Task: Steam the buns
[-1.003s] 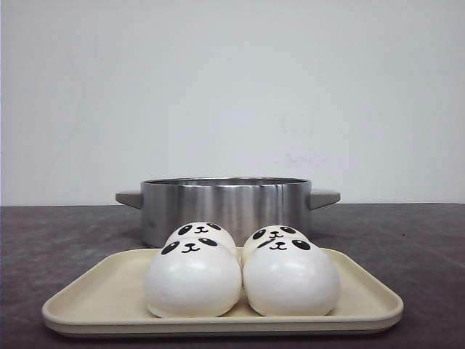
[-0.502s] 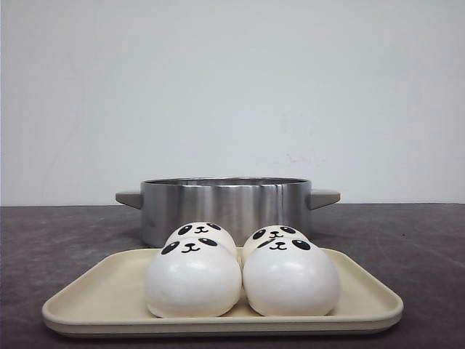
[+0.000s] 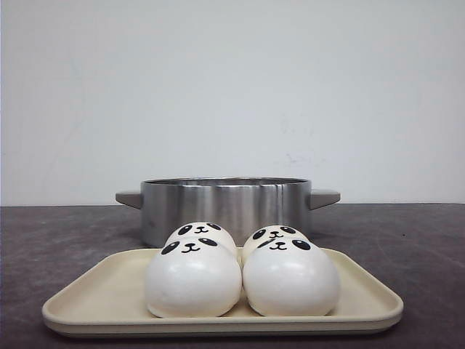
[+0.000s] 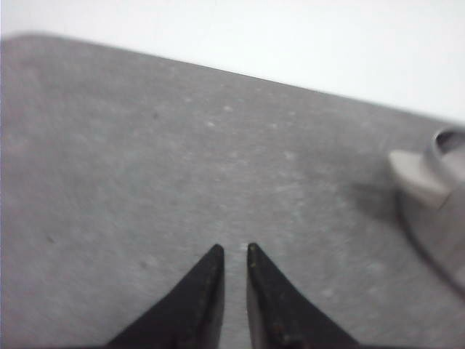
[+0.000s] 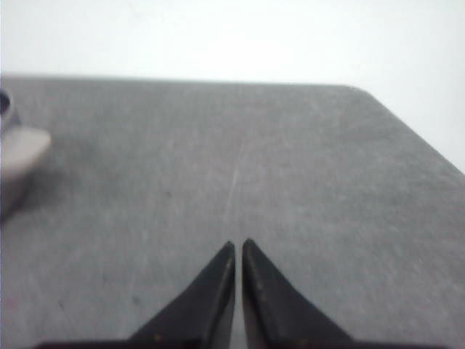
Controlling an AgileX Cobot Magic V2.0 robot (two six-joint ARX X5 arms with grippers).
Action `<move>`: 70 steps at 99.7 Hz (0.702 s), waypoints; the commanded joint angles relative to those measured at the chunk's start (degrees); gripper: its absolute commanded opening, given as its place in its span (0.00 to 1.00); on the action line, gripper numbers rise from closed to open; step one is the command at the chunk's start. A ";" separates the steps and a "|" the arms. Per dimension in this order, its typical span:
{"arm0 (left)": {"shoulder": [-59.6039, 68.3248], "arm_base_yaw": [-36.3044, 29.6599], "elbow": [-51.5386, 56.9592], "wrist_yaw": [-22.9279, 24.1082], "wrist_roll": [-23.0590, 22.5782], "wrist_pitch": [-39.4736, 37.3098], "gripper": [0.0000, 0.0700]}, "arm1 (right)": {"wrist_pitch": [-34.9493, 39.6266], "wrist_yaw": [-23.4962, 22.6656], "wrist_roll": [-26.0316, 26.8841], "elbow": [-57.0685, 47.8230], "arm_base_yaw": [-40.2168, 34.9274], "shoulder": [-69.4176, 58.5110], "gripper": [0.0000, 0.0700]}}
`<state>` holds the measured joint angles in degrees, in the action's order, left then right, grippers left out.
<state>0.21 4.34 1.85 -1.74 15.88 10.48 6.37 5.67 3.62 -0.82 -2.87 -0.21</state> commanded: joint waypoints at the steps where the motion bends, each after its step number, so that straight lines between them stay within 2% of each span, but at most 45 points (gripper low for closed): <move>1: -0.02 0.15 -0.90 -0.57 11.78 0.26 0.02 | -2.51 -0.66 5.86 0.11 0.00 0.00 0.01; 9: -0.02 0.15 -0.81 -1.05 15.13 0.26 0.02 | -5.49 -1.92 8.90 0.11 0.00 0.00 0.01; 17: -0.02 0.15 -0.79 -1.44 15.23 0.76 0.03 | -8.74 -2.10 11.74 0.11 0.02 0.00 0.01; 26: -0.02 0.15 -0.37 -4.33 15.26 0.48 0.03 | -11.06 -2.71 14.38 0.00 0.00 0.00 0.01; 32: -0.02 0.15 0.31 -6.10 15.50 0.33 0.03 | -10.93 -3.63 15.82 -0.70 0.00 0.00 0.01; 45: 0.00 0.15 2.51 -10.45 16.02 0.07 0.02 | -8.15 -8.74 18.49 -4.92 0.00 -0.07 0.01; 51: 0.28 0.13 4.59 -13.35 14.29 0.87 0.02 | -4.94 -10.69 18.73 -8.31 0.00 -0.79 0.01; 57: 1.70 0.11 7.91 -15.98 10.56 2.86 0.02 | -0.28 -11.82 18.16 -12.55 0.00 -2.47 0.01; 70: 8.15 0.09 17.20 -16.20 2.21 9.57 0.02 | 8.44 -14.45 12.81 -22.69 0.00 -8.59 0.01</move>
<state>5.26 4.34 14.57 -17.65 25.71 17.80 12.14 -7.68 20.05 -19.49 -2.90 -6.22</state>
